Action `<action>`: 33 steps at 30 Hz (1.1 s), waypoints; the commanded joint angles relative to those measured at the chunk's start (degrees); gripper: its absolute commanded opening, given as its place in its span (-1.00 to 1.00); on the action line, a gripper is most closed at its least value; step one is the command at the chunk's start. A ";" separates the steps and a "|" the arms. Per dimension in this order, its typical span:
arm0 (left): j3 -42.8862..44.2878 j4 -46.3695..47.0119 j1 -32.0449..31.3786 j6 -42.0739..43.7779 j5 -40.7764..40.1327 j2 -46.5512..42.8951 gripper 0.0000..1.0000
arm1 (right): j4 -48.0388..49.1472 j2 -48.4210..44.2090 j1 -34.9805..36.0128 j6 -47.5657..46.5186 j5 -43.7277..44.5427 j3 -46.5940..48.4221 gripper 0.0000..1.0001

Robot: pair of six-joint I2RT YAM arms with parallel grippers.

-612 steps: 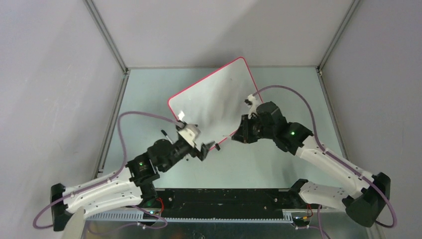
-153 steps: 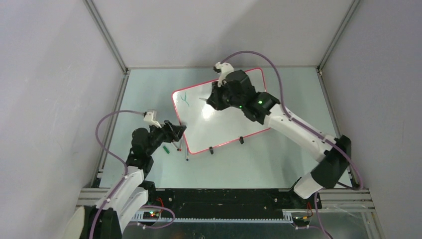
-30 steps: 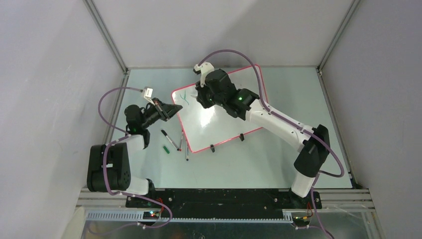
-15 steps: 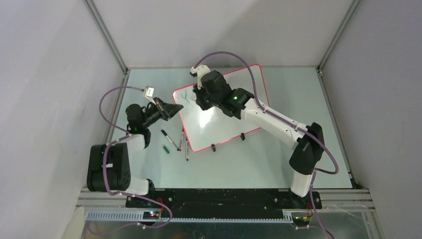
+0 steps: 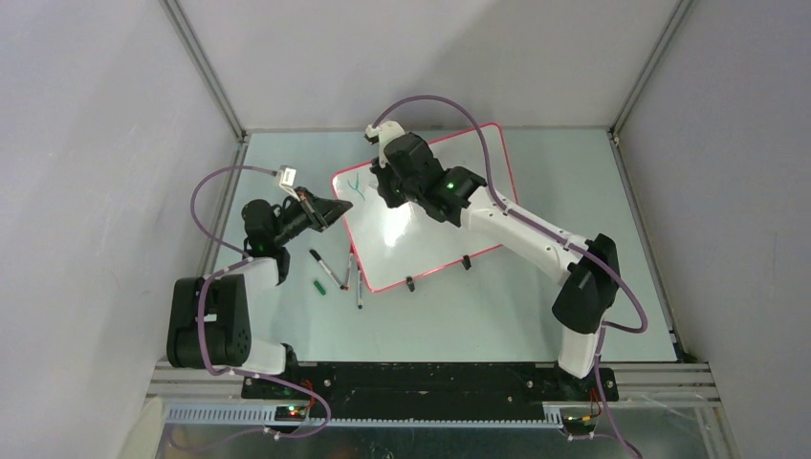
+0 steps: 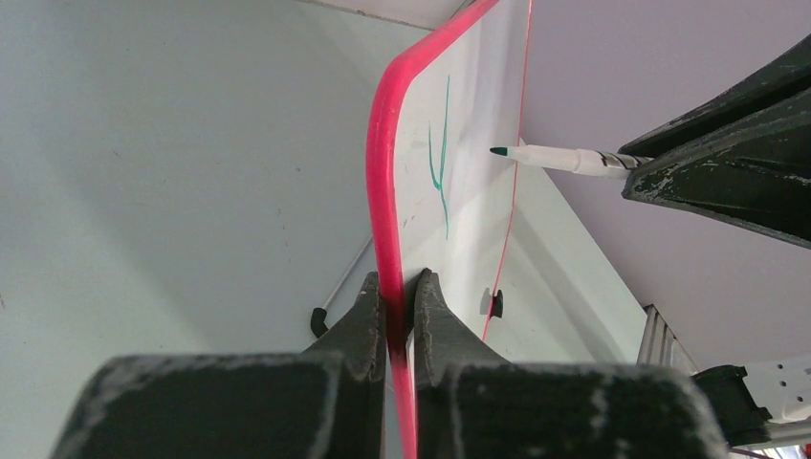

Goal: Write a sentence on the whiteboard

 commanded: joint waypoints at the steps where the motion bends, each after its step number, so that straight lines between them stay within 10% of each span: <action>1: -0.74 -8.36 -0.84 12.12 -5.95 1.97 -1.00 | 0.24 0.51 -0.02 -0.29 1.21 2.99 -1.00; 33: -0.82 -8.36 -0.87 12.22 -5.99 1.87 -1.00 | -0.27 3.47 -0.71 -0.39 1.48 4.73 -1.00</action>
